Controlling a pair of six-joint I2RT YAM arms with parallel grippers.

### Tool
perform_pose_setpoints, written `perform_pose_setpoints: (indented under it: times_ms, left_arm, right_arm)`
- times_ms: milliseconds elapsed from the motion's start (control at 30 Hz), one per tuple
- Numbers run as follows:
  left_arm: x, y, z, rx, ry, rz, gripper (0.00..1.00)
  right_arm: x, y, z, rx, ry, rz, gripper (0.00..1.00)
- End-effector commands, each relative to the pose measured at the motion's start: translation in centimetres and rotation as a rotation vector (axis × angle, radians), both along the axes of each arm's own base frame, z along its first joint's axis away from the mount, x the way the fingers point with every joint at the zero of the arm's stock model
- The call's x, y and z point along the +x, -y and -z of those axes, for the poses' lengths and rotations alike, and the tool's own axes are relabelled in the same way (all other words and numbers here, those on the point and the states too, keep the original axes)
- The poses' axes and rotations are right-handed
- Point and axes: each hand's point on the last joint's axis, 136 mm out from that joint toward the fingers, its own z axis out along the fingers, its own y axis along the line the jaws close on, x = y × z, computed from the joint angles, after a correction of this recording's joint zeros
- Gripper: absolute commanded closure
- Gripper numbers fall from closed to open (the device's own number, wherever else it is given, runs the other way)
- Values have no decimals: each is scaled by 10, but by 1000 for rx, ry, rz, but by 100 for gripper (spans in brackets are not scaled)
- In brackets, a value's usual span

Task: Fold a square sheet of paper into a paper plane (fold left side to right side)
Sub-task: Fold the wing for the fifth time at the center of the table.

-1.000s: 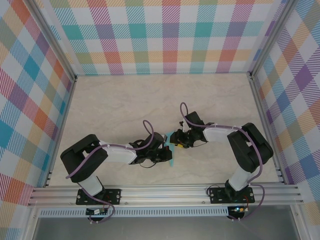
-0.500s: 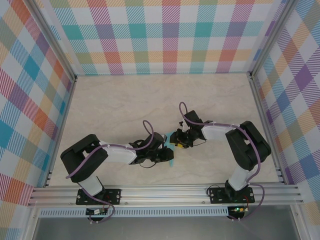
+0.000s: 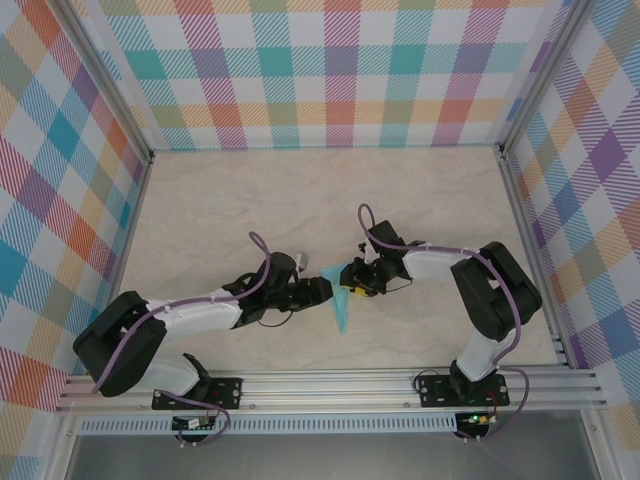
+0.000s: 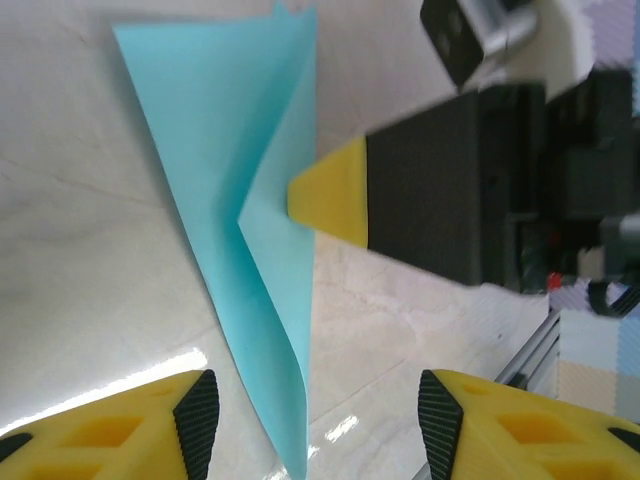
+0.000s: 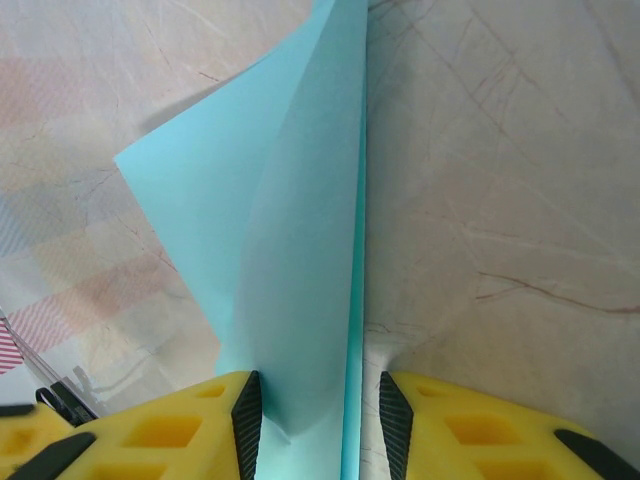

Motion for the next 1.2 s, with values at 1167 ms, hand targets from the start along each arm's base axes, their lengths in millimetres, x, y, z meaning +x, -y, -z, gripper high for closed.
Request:
perform_pose_setpoints:
  times_ms: [1167]
  left_arm:
    - [35,34,44,-131,-169,42,74]
  right_arm:
    - [-9,7,15,-62,-46,-16,61]
